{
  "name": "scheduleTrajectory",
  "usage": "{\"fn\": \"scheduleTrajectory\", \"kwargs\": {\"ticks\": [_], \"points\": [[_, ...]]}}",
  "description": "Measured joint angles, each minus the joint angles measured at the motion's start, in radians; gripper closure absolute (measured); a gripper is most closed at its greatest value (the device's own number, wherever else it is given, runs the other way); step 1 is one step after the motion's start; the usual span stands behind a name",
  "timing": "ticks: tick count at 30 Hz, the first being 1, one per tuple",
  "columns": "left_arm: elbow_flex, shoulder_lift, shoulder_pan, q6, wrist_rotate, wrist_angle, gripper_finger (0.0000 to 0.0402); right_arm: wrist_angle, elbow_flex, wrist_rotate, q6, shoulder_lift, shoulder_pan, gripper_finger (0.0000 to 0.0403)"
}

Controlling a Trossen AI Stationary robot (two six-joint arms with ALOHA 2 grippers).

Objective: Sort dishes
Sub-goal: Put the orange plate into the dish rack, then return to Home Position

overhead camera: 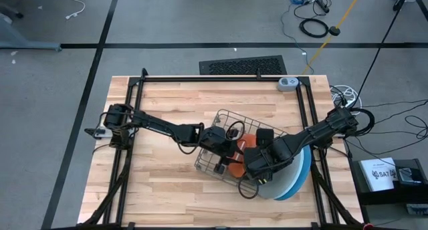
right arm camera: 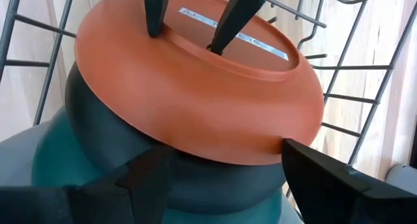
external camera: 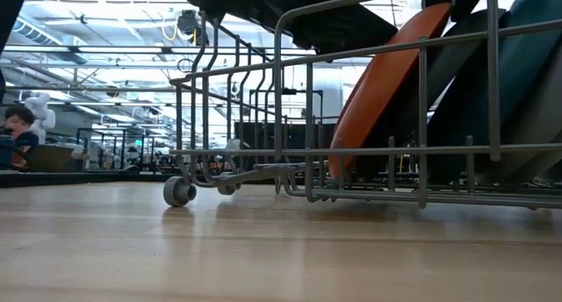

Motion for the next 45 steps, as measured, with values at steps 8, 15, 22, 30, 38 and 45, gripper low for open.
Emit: {"fn": "scheduleTrajectory", "kwargs": {"ticks": [8, 15, 22, 30, 38, 45], "points": [[-0.001, 0.004, 0.015, -0.028, 0.031, -0.025, 0.0247, -0.024, 0.003, -0.067, -0.063, -0.002, -0.003, 0.0138], [-0.005, 0.007, 0.015, -0.028, 0.034, -0.050, 0.0247, -0.048, 0.004, -0.122, -0.094, -0.008, -0.002, 0.0138], [-0.006, 0.008, 0.021, -0.022, 0.023, -0.077, 0.0247, -0.121, 0.003, -0.129, -0.071, -0.012, -0.002, 0.0138], [-0.006, 0.008, 0.022, -0.020, 0.023, -0.076, 0.0247, -0.117, 0.041, -0.061, -0.072, -0.012, -0.001, 0.0138], [-0.010, -0.040, 0.024, -0.002, 0.011, -0.093, 0.0247, 0.025, 0.094, 0.194, -0.195, -0.012, 0.038, 0.0138], [-0.008, -0.181, 0.024, 0.012, 0.010, -0.132, 0.0247, 0.193, 0.095, 0.437, -0.255, -0.012, 0.079, 0.0142]]}}
